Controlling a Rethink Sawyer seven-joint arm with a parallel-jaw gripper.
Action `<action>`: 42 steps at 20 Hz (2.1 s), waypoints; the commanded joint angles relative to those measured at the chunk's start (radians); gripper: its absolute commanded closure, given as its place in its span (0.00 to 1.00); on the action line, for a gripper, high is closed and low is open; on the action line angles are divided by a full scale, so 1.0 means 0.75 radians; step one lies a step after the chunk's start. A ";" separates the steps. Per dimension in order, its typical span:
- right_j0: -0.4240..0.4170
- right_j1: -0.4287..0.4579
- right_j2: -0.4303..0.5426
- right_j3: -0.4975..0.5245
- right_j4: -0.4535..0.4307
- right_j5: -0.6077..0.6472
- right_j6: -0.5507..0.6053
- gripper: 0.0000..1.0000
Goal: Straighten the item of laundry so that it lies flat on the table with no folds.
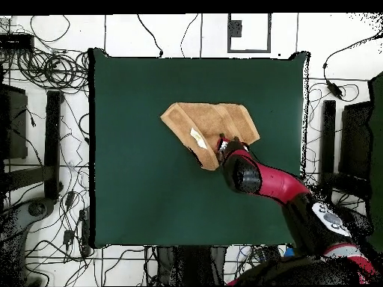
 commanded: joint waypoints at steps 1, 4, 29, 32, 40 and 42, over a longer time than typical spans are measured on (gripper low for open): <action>-0.009 0.068 0.155 -0.122 -0.079 0.138 -0.005 0.00; -0.024 0.063 0.164 -0.124 -0.095 0.151 0.003 0.00; -0.047 -0.288 0.045 0.217 -0.097 0.330 0.084 0.00; -0.032 -0.399 0.032 0.356 -0.093 0.445 0.050 0.00; -0.077 -0.366 0.136 0.491 -0.033 0.570 0.073 0.00; -0.093 -0.342 0.159 0.490 -0.031 0.566 0.076 0.00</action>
